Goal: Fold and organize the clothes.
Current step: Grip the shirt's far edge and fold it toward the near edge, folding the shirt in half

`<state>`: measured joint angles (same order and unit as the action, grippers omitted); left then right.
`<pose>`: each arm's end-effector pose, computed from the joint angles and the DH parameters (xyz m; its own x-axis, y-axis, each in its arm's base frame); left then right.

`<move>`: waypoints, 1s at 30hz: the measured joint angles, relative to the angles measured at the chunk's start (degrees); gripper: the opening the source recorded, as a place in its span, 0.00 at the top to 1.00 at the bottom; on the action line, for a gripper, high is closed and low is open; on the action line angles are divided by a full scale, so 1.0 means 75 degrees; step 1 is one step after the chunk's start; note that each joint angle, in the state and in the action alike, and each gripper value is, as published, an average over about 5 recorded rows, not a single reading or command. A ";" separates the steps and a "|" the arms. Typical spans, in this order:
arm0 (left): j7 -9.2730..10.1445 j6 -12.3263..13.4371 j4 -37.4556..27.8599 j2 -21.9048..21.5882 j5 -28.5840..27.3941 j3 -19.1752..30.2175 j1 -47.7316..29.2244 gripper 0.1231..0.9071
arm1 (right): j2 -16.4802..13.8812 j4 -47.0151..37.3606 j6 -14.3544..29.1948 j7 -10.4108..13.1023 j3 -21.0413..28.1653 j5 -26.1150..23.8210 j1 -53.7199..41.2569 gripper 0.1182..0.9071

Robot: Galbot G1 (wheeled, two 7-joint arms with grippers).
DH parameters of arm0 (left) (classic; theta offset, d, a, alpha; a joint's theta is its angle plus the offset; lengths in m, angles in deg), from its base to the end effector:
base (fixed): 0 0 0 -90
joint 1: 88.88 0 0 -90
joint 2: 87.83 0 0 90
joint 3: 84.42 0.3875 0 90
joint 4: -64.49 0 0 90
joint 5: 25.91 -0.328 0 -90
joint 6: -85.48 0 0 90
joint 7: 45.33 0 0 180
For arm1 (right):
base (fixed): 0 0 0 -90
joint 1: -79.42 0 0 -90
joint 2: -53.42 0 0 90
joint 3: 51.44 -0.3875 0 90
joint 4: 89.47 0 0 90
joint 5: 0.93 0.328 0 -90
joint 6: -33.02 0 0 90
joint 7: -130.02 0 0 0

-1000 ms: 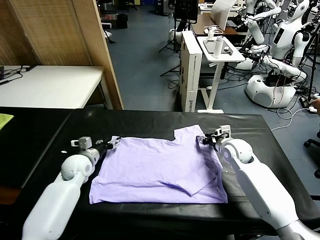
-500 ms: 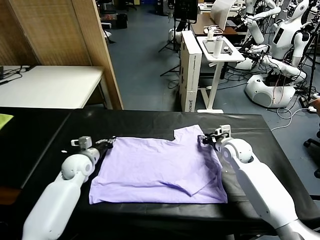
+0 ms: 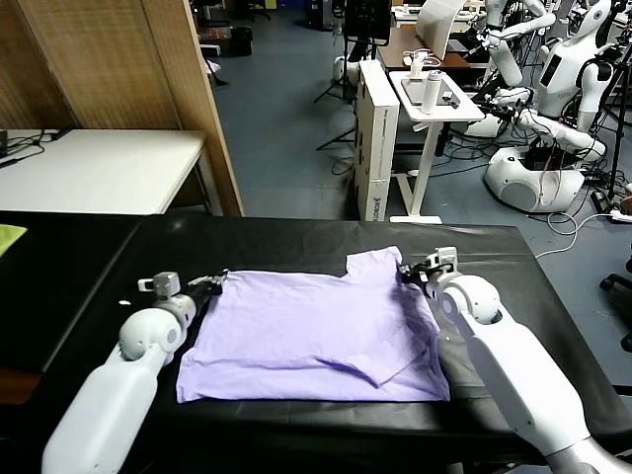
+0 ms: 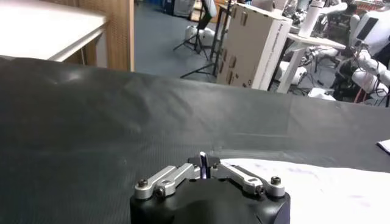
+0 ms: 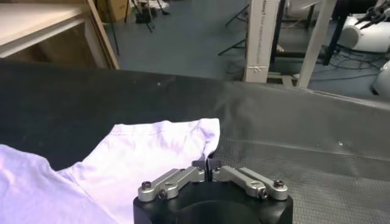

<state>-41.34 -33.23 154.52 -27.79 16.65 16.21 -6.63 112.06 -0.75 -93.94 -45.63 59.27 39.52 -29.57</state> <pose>0.3688 0.1410 -0.3190 -0.8780 0.1727 0.4464 0.1044 0.9793 -0.1734 0.4194 -0.1064 -0.2761 -0.8286 -0.2295 0.5106 -0.2383 0.9699 0.0492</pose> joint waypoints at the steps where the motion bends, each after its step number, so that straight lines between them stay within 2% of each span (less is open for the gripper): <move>1: 0.0018 0.0000 0.0102 -0.0025 0.0014 -0.0043 0.0067 0.90 | -0.0050 0.0123 0.0001 -0.0005 -0.0060 0.0029 0.0086 0.97; 11: 0.0095 0.0054 0.1486 -0.0220 0.0090 -0.0647 0.1187 0.90 | -0.0801 0.1631 -0.0152 0.0046 -0.0772 0.0586 0.1164 0.97; 19: 0.0110 0.0139 0.2653 -0.0118 -0.0052 -0.1227 0.2270 0.90 | -0.1475 0.2895 -0.0212 0.0035 -0.1359 0.0615 0.2377 0.97; 30: 0.0216 0.0168 0.3312 -0.0070 -0.0117 -0.1589 0.2971 0.90 | -0.1846 0.3769 -0.0358 0.0076 -0.1909 0.0511 0.3763 0.97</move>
<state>-39.72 -31.97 179.36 -28.31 15.77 4.30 15.66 98.22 27.51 -96.62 -45.06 44.95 43.36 -1.35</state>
